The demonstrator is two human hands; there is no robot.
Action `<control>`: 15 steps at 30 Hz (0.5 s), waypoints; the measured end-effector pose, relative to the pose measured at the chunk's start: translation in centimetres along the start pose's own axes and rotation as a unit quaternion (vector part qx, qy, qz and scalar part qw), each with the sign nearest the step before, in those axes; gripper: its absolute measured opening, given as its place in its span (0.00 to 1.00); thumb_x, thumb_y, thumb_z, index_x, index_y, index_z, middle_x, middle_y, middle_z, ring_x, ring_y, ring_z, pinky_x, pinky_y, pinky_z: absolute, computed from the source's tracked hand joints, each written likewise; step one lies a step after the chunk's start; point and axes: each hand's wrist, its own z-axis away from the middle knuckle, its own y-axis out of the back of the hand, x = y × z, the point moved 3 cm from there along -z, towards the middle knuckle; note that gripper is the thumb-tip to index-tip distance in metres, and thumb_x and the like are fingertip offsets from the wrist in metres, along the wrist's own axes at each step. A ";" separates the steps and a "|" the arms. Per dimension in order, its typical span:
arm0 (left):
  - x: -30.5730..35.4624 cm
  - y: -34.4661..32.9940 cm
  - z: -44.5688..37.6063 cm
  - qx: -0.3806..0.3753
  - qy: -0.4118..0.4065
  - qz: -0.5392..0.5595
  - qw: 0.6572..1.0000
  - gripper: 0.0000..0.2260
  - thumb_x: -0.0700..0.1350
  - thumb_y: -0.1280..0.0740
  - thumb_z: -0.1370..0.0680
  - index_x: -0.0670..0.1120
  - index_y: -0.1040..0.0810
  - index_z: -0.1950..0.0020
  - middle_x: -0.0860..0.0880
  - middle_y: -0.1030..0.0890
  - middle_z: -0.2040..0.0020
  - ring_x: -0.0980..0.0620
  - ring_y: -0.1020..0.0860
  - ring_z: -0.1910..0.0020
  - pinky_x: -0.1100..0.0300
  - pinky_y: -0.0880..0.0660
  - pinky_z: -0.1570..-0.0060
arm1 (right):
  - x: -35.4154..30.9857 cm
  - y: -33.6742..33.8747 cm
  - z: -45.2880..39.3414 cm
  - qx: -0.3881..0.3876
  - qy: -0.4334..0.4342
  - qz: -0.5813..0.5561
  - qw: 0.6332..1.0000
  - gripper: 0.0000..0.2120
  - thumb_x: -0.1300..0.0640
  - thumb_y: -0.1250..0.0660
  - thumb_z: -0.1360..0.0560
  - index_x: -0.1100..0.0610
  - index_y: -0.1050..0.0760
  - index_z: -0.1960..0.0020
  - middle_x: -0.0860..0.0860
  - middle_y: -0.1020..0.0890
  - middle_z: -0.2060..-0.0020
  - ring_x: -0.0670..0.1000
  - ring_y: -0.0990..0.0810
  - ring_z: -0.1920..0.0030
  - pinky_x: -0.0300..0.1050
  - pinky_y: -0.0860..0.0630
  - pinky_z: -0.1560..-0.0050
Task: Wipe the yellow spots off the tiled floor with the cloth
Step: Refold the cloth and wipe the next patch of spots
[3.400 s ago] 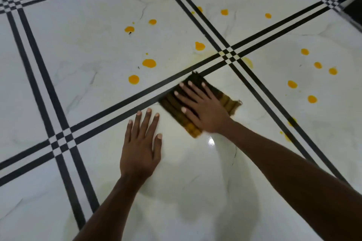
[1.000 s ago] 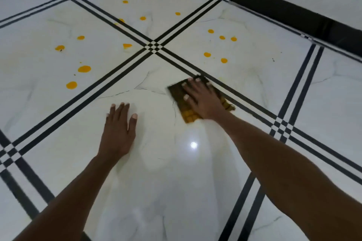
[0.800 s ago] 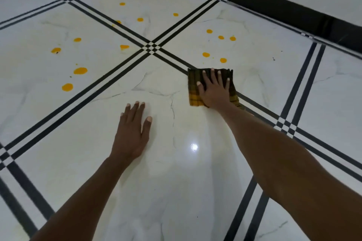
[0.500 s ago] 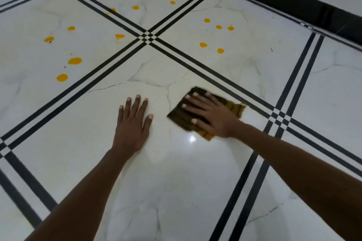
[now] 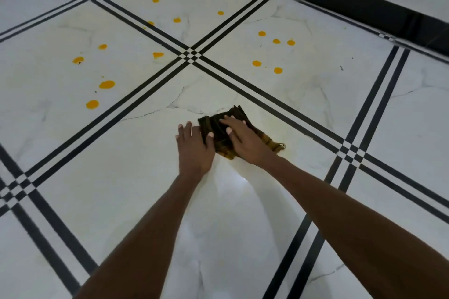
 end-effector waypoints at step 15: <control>9.1 6.5 -1.3 -0.102 0.038 0.359 0.927 0.13 0.42 0.31 0.17 0.47 0.25 0.33 0.53 0.15 0.45 0.55 0.17 0.44 0.68 0.20 0.57 | -1.9 6.5 0.6 0.058 -0.248 -0.360 0.898 0.40 0.31 0.31 0.26 0.45 0.36 0.20 0.47 0.31 0.23 0.49 0.32 0.25 0.55 0.33 0.22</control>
